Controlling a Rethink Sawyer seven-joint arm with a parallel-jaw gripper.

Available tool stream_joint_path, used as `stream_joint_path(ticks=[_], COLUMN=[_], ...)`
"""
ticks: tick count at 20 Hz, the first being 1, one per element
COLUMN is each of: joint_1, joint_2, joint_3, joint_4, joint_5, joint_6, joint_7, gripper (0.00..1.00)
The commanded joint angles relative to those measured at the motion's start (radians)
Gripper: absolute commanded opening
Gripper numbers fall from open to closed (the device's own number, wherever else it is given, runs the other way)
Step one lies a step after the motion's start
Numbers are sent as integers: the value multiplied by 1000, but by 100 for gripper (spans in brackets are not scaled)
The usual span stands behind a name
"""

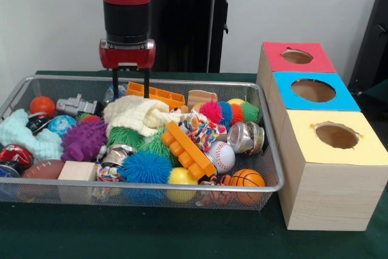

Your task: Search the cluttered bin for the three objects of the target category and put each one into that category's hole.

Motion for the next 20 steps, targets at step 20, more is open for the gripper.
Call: stream_joint_path(ticks=[20], joint_1=[-96], joint_2=[182], joint_3=[-249], joint_4=[-20], joint_5=[-182], joint_6=[-404], joint_7=[92], gripper=[100])
